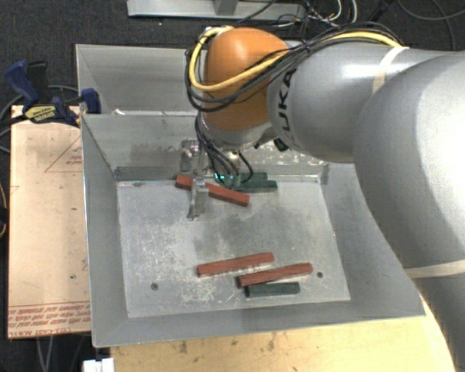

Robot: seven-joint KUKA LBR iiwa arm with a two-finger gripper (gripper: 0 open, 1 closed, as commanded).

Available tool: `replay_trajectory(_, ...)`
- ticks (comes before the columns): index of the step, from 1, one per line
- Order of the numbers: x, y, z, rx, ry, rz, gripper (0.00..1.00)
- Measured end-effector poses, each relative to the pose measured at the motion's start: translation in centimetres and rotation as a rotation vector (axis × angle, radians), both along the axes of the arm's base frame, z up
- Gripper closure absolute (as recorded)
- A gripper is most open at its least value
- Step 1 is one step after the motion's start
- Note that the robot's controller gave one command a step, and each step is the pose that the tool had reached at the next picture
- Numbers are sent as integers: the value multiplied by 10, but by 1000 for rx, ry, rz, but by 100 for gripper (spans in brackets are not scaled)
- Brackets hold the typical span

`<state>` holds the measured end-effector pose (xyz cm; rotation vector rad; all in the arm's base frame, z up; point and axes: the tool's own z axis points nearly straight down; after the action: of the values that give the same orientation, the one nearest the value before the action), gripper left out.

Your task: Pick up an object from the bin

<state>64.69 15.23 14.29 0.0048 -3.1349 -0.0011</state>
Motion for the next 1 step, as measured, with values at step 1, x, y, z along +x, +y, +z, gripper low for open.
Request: replay_trajectory(1,1,-65,-77,-1,-4,-69,0)
